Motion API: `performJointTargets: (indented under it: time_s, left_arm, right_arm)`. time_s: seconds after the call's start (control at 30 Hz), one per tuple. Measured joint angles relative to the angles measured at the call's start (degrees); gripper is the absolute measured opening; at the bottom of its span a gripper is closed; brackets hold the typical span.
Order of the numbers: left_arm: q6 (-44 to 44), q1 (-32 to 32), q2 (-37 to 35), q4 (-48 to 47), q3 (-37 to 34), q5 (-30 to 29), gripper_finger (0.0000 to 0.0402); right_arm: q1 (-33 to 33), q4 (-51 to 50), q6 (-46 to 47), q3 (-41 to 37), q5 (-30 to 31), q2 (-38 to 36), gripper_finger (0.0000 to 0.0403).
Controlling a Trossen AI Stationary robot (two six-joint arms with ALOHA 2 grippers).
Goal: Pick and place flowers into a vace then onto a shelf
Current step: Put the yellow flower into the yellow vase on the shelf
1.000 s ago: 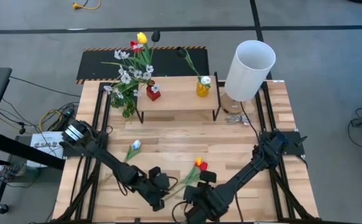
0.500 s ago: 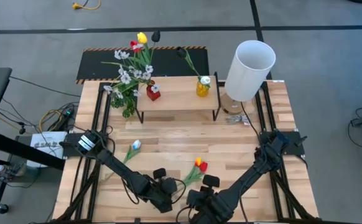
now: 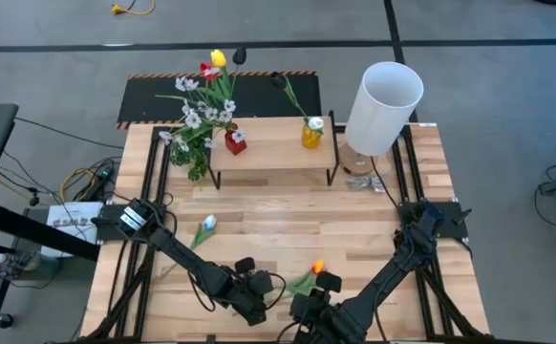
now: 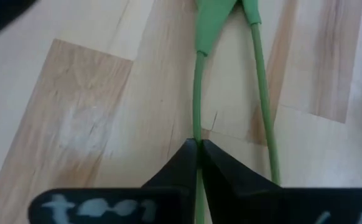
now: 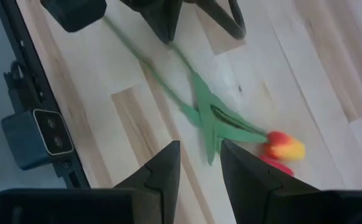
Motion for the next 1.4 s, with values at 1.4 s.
performJointTargets:
  time_s: [1.4]
  left_arm:
    - [7.5, 1.5, -29.7, -14.7, -0.2, -34.5, 0.0000]
  right_arm:
    - [11.3, 55.0, 11.4, -0.4, -19.6, 8.4, 0.0092]
